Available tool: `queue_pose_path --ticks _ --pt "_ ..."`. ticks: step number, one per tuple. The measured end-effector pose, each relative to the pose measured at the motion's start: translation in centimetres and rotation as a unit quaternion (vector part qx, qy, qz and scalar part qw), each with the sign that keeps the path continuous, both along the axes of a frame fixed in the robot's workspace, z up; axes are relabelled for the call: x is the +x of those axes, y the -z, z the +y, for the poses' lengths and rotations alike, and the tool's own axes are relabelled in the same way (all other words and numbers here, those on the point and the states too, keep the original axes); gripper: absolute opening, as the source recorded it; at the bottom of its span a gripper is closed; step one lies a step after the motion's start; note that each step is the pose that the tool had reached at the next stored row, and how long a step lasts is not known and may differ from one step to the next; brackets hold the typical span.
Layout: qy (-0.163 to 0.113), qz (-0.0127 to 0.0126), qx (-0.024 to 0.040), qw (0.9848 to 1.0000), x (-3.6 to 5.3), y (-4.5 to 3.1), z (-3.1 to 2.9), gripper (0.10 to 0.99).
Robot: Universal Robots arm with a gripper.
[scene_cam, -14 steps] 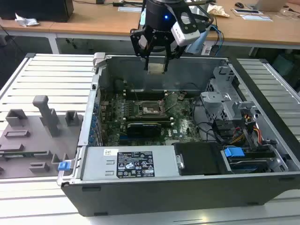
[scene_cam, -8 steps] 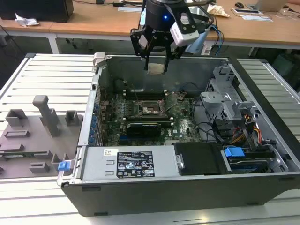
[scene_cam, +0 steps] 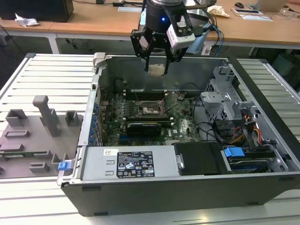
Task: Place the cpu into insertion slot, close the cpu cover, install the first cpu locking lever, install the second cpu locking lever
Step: 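Place the cpu into insertion slot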
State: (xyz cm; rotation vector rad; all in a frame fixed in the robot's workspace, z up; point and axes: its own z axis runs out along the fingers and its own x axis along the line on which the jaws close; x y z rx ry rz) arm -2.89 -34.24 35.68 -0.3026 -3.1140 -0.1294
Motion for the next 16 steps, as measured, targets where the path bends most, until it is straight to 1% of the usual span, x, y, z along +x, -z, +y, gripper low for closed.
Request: queue_pose_path --ticks 1,2,3,7,8,11,16 --pt "0.010 0.0000 0.0000 1.0000 0.00 0.10 0.00 0.537" --pt "0.028 0.0000 0.0000 0.9996 0.00 0.24 0.00 0.537" --pt "0.039 0.0000 -0.0001 0.9992 0.00 0.32 0.00 0.537" --pt "0.067 0.0000 -0.0001 0.9977 0.00 0.48 0.00 0.537" --pt "0.076 0.0000 -0.0001 0.9971 0.00 0.54 0.00 0.537" --pt "0.086 0.0000 0.0000 0.9963 -0.01 0.69 0.00 0.537" --pt "0.091 0.0001 -0.0001 0.9959 -0.08 0.93 0.00 0.537"
